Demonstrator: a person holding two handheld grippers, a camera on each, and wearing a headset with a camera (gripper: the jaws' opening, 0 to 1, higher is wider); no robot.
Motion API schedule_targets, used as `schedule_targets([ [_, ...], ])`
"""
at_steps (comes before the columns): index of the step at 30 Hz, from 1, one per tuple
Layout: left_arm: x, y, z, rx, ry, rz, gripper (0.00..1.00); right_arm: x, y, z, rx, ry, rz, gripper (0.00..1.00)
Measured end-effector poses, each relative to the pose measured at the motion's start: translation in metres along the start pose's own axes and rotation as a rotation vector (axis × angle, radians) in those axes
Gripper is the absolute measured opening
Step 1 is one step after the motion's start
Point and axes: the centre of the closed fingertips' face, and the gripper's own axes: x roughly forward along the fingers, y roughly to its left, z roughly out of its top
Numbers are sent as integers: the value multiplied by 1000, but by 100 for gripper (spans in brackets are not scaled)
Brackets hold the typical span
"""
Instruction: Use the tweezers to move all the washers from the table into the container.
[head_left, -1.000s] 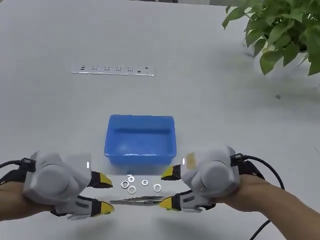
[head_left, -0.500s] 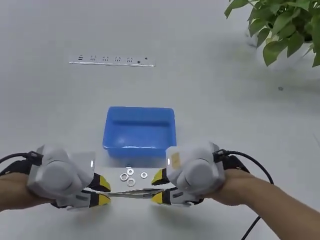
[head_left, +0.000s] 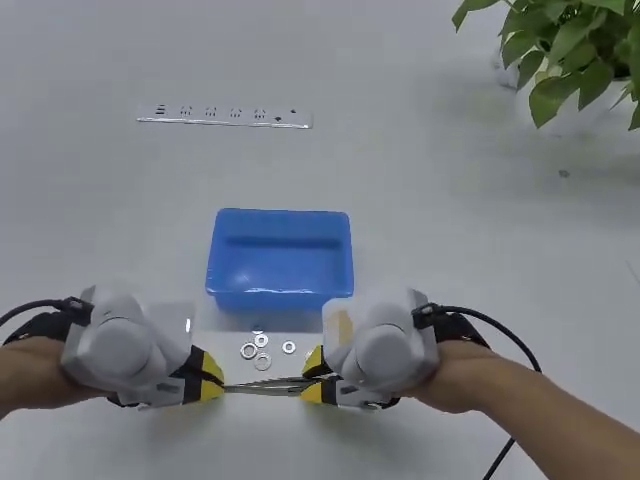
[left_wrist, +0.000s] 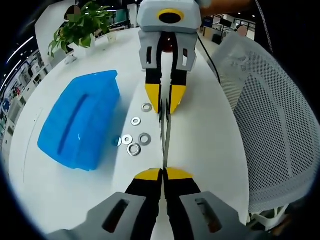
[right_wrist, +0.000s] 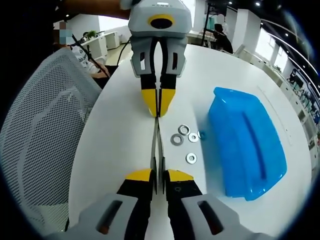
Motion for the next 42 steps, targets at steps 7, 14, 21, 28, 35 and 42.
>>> schedule_targets([
  [7,-5,-1,3,9,-4,12,5,0,2,-1,1,4,1,11],
  [14,-17,-2,11,11,-34,27,5,-1,3,0,-2,10,0,11],
  [21,-27,-6,20,16,-48,35,5,-1,5,3,4,1,-2,13],
  [28,-38,-7,37,26,-71,44,5,1,5,9,5,-18,-7,13],
  [35,-46,-7,52,57,-80,55,5,1,6,12,-21,-24,-11,11],
  [42,-53,-8,72,81,-119,55,5,-6,6,13,-17,-29,-19,9],
])
